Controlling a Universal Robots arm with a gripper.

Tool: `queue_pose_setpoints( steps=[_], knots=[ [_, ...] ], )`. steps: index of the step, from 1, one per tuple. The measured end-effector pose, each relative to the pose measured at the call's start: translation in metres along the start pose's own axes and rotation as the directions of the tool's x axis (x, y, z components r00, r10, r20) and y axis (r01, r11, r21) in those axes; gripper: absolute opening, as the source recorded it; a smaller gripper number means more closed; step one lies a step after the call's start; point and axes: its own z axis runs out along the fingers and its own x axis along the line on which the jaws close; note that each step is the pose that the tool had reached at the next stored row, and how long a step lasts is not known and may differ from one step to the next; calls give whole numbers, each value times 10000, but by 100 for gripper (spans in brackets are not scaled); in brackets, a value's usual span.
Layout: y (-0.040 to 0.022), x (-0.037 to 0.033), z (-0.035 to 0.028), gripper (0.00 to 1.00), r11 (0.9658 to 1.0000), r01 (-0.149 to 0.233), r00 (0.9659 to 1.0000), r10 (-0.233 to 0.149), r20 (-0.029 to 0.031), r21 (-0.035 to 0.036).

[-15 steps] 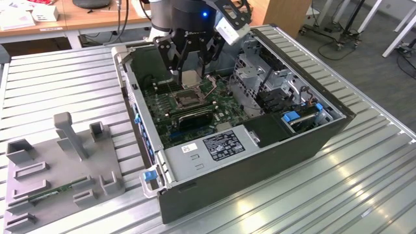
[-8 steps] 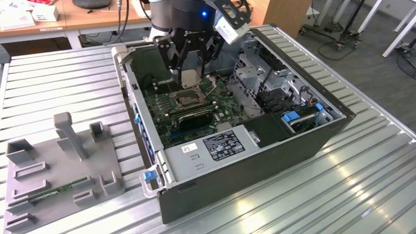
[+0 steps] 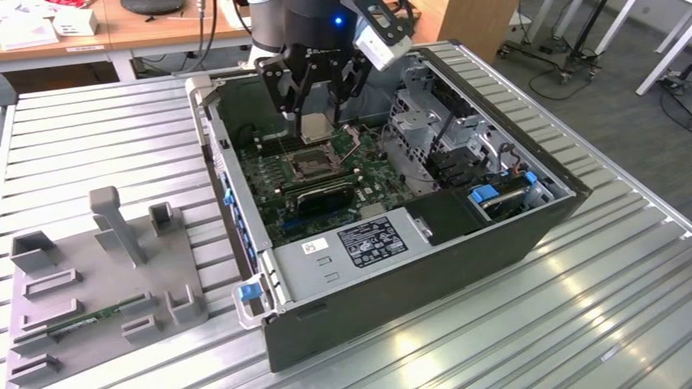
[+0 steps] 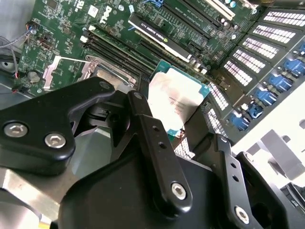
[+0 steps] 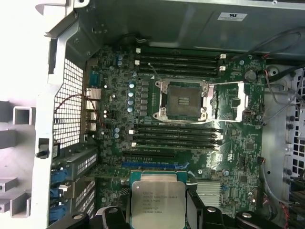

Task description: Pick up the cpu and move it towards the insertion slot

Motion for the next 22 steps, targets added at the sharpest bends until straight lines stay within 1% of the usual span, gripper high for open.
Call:
queue_pose_setpoints(
  steps=[9,22],
  knots=[
    [84,-46,18,55,10000,-2,10000,2,0,-1],
    [161,-116,43,55,10000,-3,10000,3,0,0]
  ],
)
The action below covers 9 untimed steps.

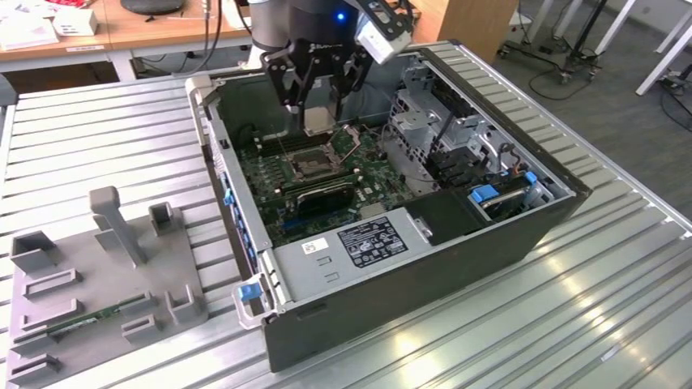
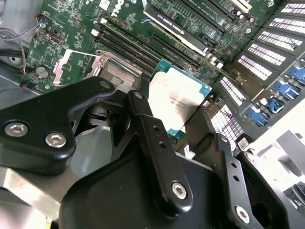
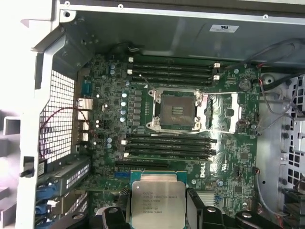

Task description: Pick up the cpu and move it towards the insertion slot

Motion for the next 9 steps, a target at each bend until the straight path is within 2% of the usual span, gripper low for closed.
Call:
queue_pose_setpoints(
  steps=[9],
  knots=[
    [57,-36,18,55,10000,-2,10000,2,0,0]
  ],
)
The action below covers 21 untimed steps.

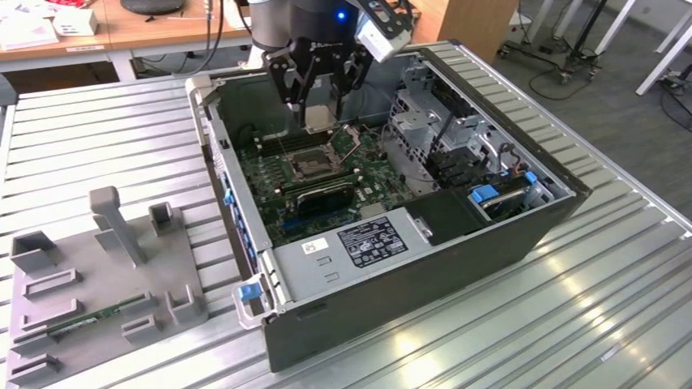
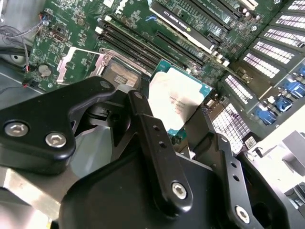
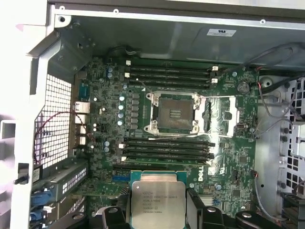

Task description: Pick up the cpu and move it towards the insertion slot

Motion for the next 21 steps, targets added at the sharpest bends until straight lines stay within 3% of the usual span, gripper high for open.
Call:
queue_pose_setpoints(
  steps=[21],
  knots=[
    [81,-15,23,55,10000,-1,10000,1,2,-24]
  ],
)
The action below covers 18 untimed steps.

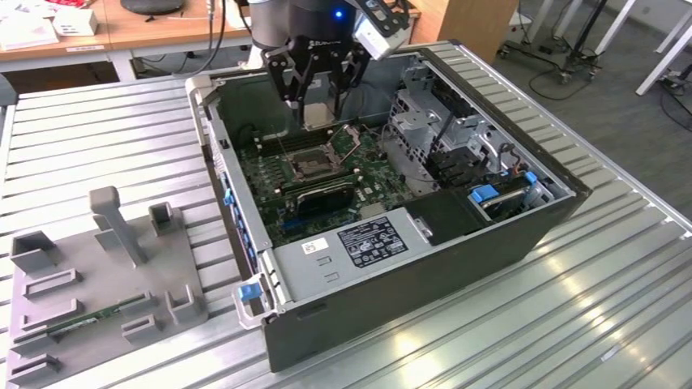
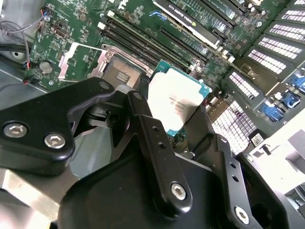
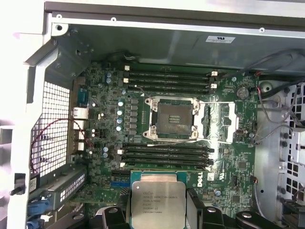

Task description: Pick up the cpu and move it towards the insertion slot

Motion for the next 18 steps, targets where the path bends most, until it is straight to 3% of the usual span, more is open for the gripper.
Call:
queue_pose_setpoints(
  steps=[18],
  knots=[
    [84,-12,40,55,10000,0,10000,0,0,-28]
  ],
)
